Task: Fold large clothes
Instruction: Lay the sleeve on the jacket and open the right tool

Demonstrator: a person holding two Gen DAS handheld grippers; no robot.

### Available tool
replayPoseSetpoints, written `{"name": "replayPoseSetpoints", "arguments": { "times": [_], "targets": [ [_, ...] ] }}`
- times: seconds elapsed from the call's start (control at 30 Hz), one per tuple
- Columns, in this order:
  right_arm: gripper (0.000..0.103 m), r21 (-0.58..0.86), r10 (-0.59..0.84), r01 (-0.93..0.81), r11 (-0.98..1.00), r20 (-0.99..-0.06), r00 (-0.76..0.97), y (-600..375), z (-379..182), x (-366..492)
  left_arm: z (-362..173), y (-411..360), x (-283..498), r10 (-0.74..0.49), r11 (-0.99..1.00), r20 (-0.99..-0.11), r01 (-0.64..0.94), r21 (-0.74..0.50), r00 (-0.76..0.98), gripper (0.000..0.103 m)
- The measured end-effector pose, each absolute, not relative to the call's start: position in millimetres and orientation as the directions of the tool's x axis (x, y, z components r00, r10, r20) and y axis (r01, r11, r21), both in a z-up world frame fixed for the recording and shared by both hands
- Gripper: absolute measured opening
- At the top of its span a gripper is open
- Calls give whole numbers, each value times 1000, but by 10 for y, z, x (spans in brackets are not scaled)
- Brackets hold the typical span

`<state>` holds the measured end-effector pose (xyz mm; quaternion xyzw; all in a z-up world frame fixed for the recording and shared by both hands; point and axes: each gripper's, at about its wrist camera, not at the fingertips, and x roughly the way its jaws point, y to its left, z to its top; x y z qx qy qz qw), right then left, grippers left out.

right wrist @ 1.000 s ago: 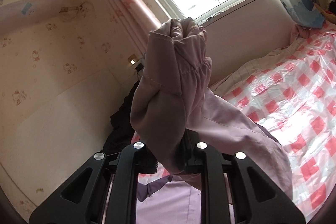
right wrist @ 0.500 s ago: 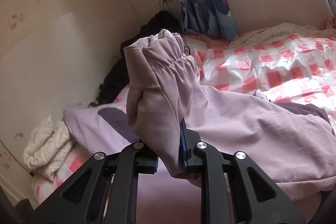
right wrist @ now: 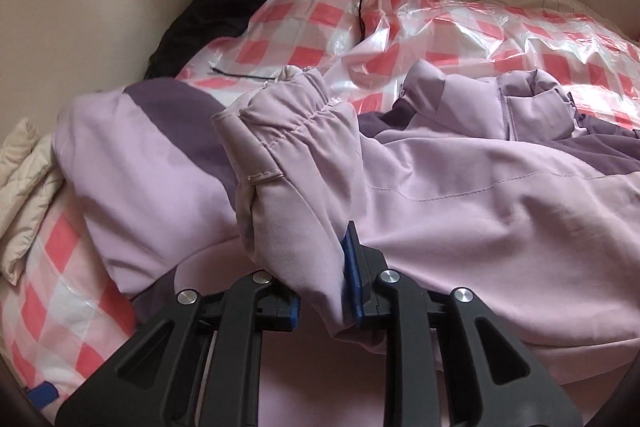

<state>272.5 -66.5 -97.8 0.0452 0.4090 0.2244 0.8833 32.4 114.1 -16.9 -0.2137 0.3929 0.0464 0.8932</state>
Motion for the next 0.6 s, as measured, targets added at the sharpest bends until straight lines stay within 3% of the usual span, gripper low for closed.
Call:
{"name": "replayPoseSetpoints", "arguments": {
  "times": [0.1,0.17,0.23,0.33,0.5,0.6],
  "targets": [
    [21,231,434,-401,886,-718,544,-586,-1071,2646,-174,1134,316,-94,904,-723,-246,-351,685,96],
    [30,232,448,-425,875,-724,525,-543,-1102,2609,-178,1128,327,-101,904,-726,-242,-352,680,96],
    [54,229,442,-444,866,-767,465,-454,-1171,2639,-185,1122,335,-100,905,-730,-242,-349,676,96],
    [80,287,491,-465,838,-769,410,-409,-1076,2598,-198,1133,348,-103,902,-737,-249,-352,668,96],
    [90,485,661,-453,748,-606,444,-540,-889,2488,-206,1153,349,-105,897,-739,-258,-360,665,96],
    [92,540,623,-317,780,-723,300,-431,-1293,2777,-215,1132,361,-101,902,-741,-253,-351,664,96]
  ]
}}
